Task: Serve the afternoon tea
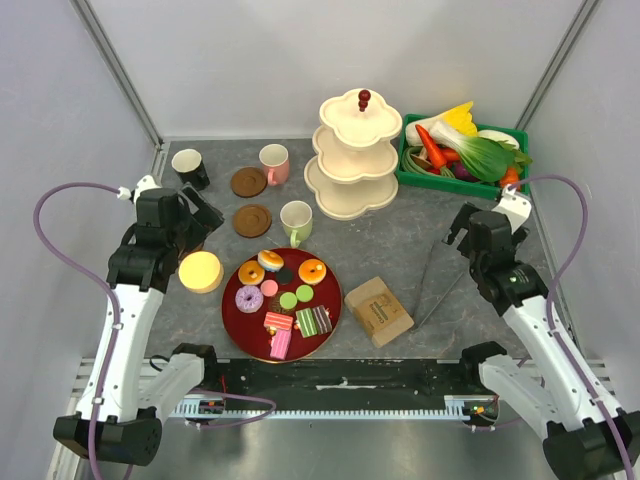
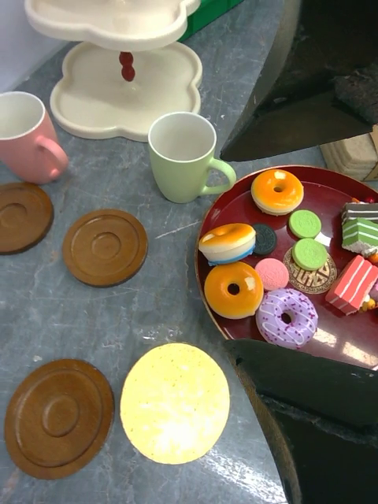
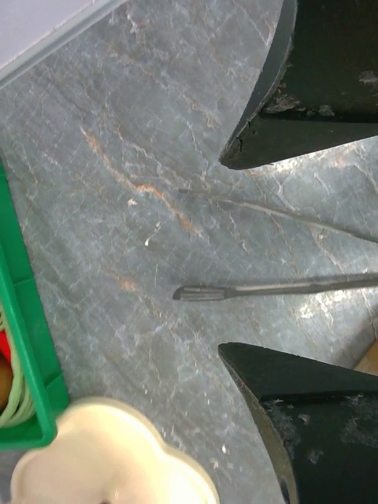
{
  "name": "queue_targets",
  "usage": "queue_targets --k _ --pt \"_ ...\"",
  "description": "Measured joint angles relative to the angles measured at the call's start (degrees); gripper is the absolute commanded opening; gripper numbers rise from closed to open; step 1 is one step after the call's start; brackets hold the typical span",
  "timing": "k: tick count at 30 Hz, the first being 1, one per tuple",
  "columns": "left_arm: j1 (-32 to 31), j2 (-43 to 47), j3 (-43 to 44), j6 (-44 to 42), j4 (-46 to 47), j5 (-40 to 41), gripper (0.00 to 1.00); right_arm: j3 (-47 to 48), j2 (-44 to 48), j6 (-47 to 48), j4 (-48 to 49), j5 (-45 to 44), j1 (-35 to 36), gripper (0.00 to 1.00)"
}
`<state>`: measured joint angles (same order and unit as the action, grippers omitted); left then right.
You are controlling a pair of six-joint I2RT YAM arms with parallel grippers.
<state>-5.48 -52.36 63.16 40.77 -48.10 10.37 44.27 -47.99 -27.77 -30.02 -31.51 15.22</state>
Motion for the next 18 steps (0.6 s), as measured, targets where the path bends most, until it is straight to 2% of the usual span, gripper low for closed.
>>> queue_targets --k 8,18 --pt "0.0 0.2 -0.2 -1.6 1.7 -0.5 0.99 -2.1 6.0 -3.9 0.4 4.9 0.0 0.98" --pt "0.0 1.2 -2.1 -4.2 1.8 -2.1 0.99 -1.7 3.2 -7.8 -6.1 8.7 0.0 0.98"
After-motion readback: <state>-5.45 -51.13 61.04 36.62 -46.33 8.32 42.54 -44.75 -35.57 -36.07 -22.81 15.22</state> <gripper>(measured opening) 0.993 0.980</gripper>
